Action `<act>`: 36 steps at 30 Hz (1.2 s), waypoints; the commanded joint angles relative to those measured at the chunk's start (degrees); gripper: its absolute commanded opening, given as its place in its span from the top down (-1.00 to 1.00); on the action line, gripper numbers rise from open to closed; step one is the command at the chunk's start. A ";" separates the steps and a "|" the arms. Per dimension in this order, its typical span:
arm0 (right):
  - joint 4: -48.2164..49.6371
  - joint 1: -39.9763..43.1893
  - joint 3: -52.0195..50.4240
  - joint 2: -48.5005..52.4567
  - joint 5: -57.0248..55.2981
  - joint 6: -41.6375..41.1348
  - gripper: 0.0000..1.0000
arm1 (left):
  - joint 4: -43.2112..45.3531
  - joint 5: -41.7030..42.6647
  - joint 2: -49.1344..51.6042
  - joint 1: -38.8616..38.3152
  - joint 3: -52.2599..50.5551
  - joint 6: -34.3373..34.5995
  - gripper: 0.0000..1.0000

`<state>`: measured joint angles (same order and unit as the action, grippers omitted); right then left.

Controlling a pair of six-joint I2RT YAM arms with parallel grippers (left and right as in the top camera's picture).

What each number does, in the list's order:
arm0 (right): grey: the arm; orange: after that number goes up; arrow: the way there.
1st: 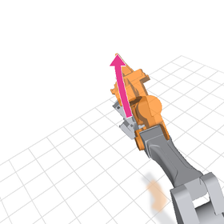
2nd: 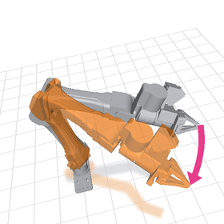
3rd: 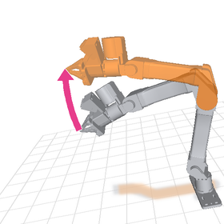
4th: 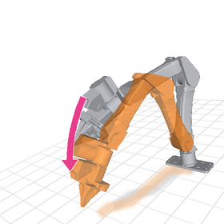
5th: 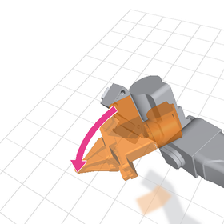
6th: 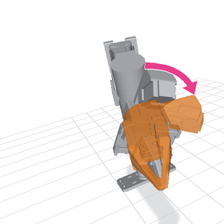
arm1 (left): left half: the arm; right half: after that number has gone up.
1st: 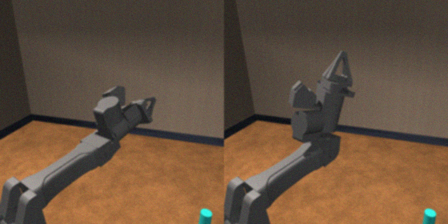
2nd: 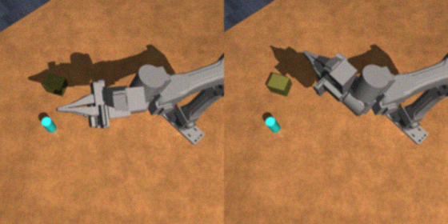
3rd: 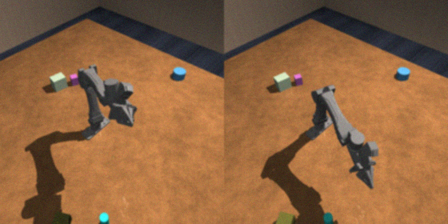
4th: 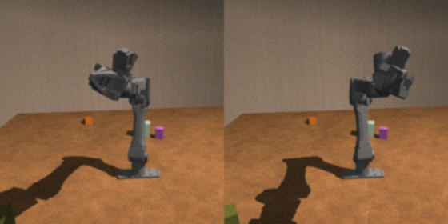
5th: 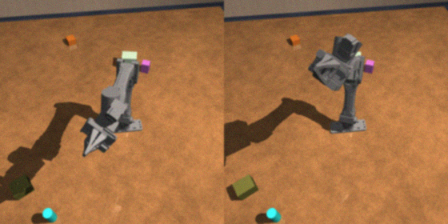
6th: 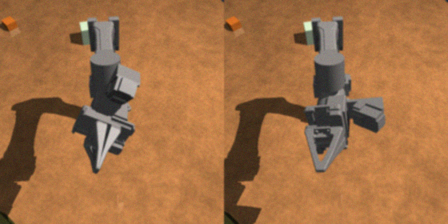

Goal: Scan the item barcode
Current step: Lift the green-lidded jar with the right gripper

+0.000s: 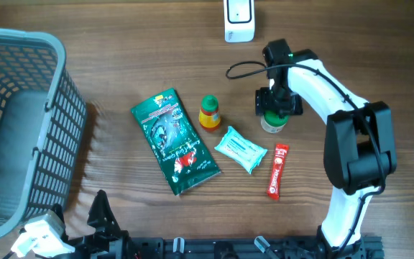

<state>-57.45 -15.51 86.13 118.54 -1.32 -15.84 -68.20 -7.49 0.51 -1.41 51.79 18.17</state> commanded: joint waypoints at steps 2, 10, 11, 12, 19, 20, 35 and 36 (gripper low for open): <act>-3.69 -0.02 5.31 0.92 -1.49 -0.76 -0.76 | 0.04 -0.09 -0.15 0.42 -0.15 0.33 -1.00; -8.22 -0.07 7.50 1.05 5.42 -9.33 -1.00 | 0.04 -0.09 -0.15 0.42 -0.15 0.33 -1.00; -8.17 -0.07 5.35 1.05 3.65 -9.88 -0.99 | 0.04 -0.09 -0.15 0.42 -0.15 0.33 -1.00; -7.96 -0.02 4.33 1.05 3.72 -9.99 -0.99 | 0.04 -0.09 -0.15 0.42 -0.15 0.33 -1.00; -3.56 -0.02 -2.56 1.05 3.72 -14.25 -0.92 | 0.04 -0.09 -0.15 0.42 -0.15 0.33 -1.00; -2.67 -0.02 -3.04 1.05 3.69 -14.34 -0.83 | 0.04 -0.09 -0.15 0.42 -0.15 0.33 -1.00; -9.31 0.15 3.91 0.59 12.57 -10.69 -0.06 | 0.04 -0.09 -0.15 0.42 -0.15 0.33 -1.00; -11.85 0.15 4.94 0.33 15.80 -8.92 -0.06 | 0.04 -0.09 -0.15 0.42 -0.15 0.33 -1.00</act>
<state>-66.63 -15.44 87.24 119.04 7.51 -28.60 -68.18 -7.49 0.51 -1.41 51.79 18.17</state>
